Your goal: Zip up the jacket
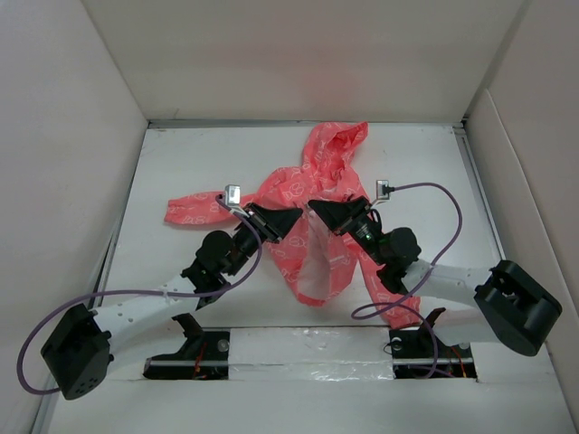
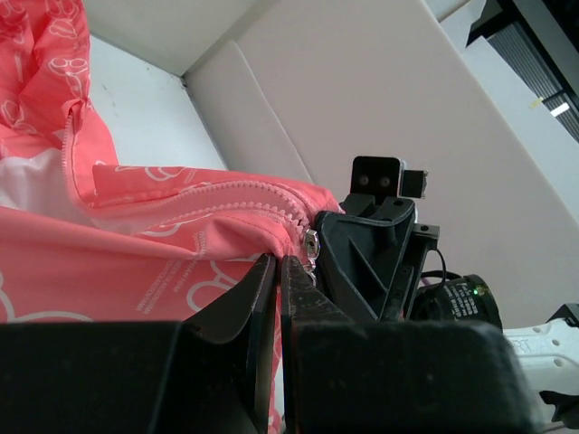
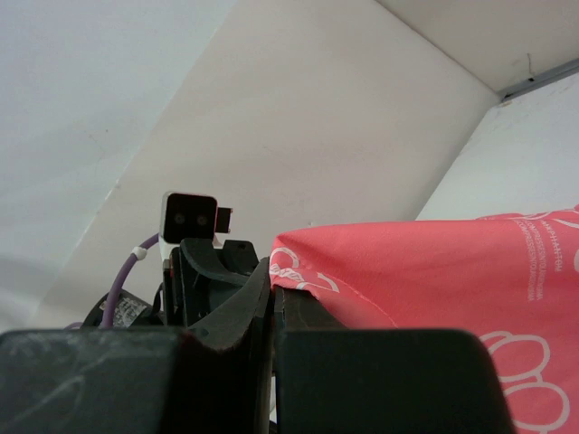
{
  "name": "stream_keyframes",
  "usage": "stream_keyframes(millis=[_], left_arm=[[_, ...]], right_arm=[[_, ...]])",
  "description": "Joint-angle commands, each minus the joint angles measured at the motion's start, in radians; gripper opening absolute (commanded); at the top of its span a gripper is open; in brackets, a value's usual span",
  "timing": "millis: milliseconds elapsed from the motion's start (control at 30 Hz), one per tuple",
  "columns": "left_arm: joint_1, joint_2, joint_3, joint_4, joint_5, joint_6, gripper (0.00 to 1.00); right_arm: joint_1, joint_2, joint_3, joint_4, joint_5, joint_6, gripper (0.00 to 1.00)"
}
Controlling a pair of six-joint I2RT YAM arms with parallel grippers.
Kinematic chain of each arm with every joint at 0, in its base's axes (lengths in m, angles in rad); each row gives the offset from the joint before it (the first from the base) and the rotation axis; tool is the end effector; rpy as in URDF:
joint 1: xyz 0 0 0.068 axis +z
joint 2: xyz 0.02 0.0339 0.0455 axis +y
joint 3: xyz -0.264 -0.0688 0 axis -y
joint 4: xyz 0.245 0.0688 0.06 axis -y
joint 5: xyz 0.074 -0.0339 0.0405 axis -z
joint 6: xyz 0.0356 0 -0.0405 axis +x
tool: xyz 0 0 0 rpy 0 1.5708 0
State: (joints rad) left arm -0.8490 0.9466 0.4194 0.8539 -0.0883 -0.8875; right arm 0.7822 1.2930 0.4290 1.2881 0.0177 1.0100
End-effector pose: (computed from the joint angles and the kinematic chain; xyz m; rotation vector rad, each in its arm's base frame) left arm 0.1420 -0.1565 0.2914 -0.1117 1.3794 -1.4309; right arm 0.1794 0.1773 0.2651 0.1649 1.2853 1.5599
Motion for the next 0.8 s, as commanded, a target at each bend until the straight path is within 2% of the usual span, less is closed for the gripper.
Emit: stream_keyframes(millis=[0, 367, 600, 700, 767], left_arm=[[-0.007, 0.003, 0.055, 0.017, 0.082, 0.027, 0.0], [-0.007, -0.015, 0.078, -0.042, 0.169, 0.084, 0.0], [-0.007, -0.058, 0.098, -0.156, 0.213, 0.134, 0.0], [-0.007, -0.077, 0.111, -0.211, 0.225, 0.165, 0.0], [-0.007, -0.084, 0.124, -0.271, 0.228, 0.191, 0.0]], right_arm=[[-0.015, 0.002, 0.036, 0.51, -0.012, 0.015, 0.0], [-0.034, -0.011, 0.059, 0.364, -0.056, 0.042, 0.0], [-0.067, 0.014, 0.111, 0.271, -0.114, 0.084, 0.0], [-0.08, 0.006, 0.151, 0.179, -0.148, 0.09, 0.0], [-0.089, -0.006, 0.183, 0.055, -0.159, 0.087, 0.0]])
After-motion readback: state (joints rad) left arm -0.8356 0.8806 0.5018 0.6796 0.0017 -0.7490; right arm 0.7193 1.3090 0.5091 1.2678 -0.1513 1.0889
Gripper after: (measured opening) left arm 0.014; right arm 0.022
